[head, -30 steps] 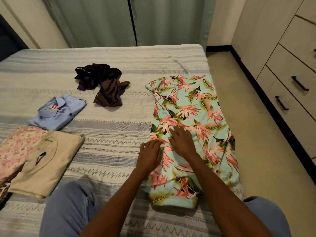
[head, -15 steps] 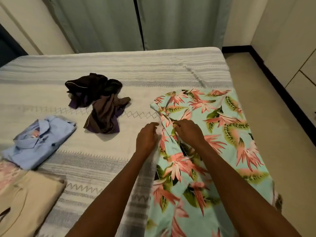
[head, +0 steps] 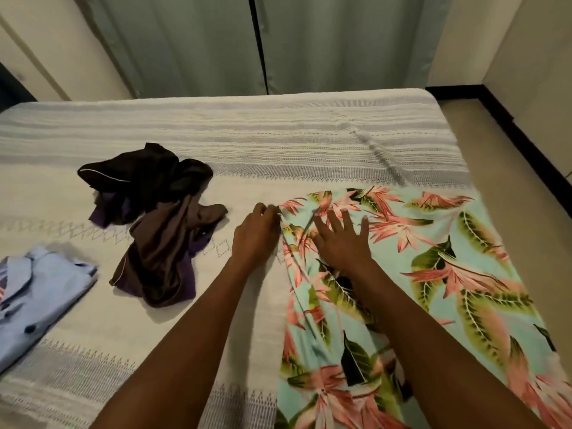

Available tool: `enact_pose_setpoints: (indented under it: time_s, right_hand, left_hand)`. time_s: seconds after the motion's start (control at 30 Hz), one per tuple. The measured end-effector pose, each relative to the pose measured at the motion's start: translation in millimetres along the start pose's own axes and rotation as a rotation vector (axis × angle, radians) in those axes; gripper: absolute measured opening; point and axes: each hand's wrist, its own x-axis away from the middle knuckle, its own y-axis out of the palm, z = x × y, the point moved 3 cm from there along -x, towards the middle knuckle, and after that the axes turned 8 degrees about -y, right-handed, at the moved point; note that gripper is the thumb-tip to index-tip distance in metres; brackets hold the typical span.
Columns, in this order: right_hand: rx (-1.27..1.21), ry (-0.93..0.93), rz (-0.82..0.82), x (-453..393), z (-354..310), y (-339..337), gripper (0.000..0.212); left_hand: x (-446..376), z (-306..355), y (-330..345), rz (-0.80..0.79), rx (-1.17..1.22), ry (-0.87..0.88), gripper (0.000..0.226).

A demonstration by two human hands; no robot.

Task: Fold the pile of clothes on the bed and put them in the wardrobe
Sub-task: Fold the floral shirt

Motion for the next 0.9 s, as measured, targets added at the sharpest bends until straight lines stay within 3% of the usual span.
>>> enact_pose_setpoints:
  time_s: [0.07, 0.13, 0.2, 0.27, 0.33, 0.4, 0.47, 0.63, 0.73, 0.9]
  right_hand:
    - [-0.063, 0.026, 0.001, -9, 0, -11, 0.053]
    - [-0.161, 0.034, 0.205, -14, -6, -26, 0.047]
    - [-0.427, 0.034, 0.353, -15, -16, -42, 0.045]
    - [-0.677, 0.041, 0.224, -18, -30, -47, 0.047]
    - [-0.735, 0.073, 0.114, -23, -38, -45, 0.04]
    - [-0.848, 0.155, 0.134, -28, -37, -44, 0.032]
    - [-1.022, 0.258, 0.178, -30, -32, -43, 0.017]
    - [-1.298, 0.352, 0.145, -29, -13, -46, 0.016]
    - [-1.318, 0.466, 0.177, -27, -5, -43, 0.01]
    - [-1.109, 0.395, 0.212, -26, 5, -46, 0.035]
  left_hand:
    - [-12, -4, -4, 0.039, 0.189, -0.052, 0.025]
    - [-22, -6, -6, 0.045, 0.412, -0.06, 0.024]
    - [-31, -3, -8, 0.015, 0.531, -0.009, 0.018]
    - [-36, 5, -13, -0.057, 0.592, 0.03, 0.016]
    - [-34, 8, -13, -0.115, 0.662, 0.002, 0.022]
    - [-31, 1, -7, -0.09, 0.702, -0.093, 0.026]
    - [-31, -8, 2, -0.103, 0.612, -0.193, 0.032]
    - [-39, 5, 15, -0.346, 0.113, -0.234, 0.052]
    - [-49, 21, 21, -0.354, 0.092, -0.2, 0.05]
    - [-68, 43, 31, -0.361, 0.236, -0.156, 0.033]
